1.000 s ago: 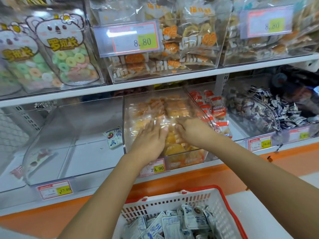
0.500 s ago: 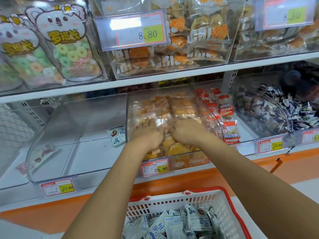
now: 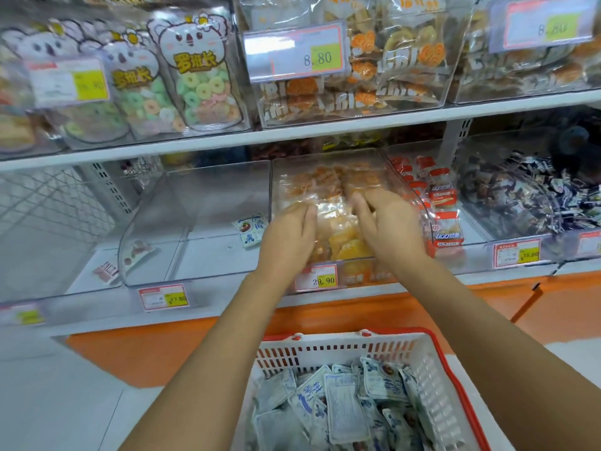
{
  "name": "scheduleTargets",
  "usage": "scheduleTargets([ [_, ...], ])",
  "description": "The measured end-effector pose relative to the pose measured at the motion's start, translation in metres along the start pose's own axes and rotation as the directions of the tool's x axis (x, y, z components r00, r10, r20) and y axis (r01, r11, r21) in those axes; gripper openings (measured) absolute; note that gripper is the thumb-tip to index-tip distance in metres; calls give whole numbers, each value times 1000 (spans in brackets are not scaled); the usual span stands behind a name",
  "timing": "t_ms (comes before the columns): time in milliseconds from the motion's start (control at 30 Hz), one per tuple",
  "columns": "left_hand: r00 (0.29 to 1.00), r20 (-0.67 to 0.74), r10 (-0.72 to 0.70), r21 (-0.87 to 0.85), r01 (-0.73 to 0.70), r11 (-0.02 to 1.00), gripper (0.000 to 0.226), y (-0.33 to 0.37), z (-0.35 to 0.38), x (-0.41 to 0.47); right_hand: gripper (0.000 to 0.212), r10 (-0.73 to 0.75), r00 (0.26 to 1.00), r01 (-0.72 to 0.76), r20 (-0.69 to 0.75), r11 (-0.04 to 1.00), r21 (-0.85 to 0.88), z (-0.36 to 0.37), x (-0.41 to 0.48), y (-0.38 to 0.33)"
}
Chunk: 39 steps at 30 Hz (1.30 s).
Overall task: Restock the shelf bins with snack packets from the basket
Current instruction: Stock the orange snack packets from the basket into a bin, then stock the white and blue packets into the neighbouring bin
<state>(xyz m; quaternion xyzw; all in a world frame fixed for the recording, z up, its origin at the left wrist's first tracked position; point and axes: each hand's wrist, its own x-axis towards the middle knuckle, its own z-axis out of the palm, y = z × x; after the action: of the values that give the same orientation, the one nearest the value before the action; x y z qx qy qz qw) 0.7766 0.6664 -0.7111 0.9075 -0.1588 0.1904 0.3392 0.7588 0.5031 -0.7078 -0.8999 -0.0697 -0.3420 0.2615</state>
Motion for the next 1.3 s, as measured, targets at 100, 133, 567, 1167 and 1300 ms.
scheduleTargets([
  [100, 985, -144, 92, -57, -101, 993, 33, -14, -15, -60, 51, 10, 999, -14, 31, 992, 128, 6, -29, -15],
  [133, 987, -139, 76, -51, -84, 995, 35, -24, -16, -78, 54, 13, 997, -22, 77, 992, 126, 13, -44, -20],
  [567, 528, 588, -613, 560, 281, 779, 70, -156, -9, -246, 98, 254, 171, -96, 952, 966, -241, 104, -258, 35],
  [1167, 409, 635, -656, 732, -48, 679, 27, -142, 8, -165, 21, 318, 245, -699, 916, 712, -60, 108, -229, 30],
  [1300, 151, 855, -496, 499, 21, 866, 75, -134, 6, -136, 35, 114, 142, -848, 983, 526, 62, 77, -176, 8],
])
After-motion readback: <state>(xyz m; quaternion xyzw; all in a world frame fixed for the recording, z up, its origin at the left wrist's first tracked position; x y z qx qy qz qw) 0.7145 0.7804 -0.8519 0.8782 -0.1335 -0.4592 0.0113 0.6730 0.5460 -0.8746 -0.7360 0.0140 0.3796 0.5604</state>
